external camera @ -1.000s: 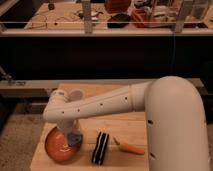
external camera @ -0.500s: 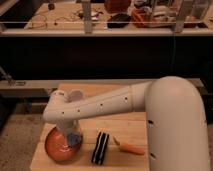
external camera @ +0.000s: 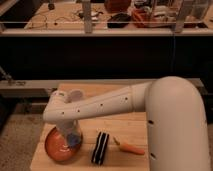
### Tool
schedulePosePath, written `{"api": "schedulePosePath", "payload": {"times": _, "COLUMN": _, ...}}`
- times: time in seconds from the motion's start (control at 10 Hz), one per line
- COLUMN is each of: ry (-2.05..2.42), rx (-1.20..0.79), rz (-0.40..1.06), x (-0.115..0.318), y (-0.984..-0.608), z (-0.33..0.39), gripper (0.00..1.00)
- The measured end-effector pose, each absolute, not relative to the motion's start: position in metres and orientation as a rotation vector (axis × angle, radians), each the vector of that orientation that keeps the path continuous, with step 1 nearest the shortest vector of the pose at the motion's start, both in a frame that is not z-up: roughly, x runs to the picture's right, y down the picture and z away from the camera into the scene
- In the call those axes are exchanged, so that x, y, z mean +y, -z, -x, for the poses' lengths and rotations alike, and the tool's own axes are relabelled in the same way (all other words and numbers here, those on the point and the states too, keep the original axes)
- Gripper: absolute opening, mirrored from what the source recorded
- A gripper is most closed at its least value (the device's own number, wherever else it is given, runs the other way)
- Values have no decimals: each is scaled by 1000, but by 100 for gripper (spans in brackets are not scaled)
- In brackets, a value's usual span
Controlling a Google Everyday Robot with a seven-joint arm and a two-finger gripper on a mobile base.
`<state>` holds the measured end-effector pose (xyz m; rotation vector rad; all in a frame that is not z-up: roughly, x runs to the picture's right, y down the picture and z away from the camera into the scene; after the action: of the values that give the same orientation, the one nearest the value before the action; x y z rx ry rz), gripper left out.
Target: Place the white sponge in the ceramic bowl
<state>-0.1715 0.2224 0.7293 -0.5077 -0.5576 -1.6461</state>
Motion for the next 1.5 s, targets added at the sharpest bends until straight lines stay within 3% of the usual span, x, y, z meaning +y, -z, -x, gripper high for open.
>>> {"api": "schedulePosePath", "payload": {"times": 0.8, "ry": 1644, "rx": -568, "rz": 507, "x": 225, "y": -727, "z": 173, "gripper": 0}}
{"api": "schedulePosePath", "payload": {"times": 1.0, "ry": 1643, "rx": -571, "rz": 507, "x": 226, "y": -726, "z": 173, "gripper": 7}}
{"api": "schedulePosePath", "payload": {"times": 1.5, "ry": 1645, "rx": -578, "rz": 507, "x": 227, "y": -724, "z": 173, "gripper": 7}}
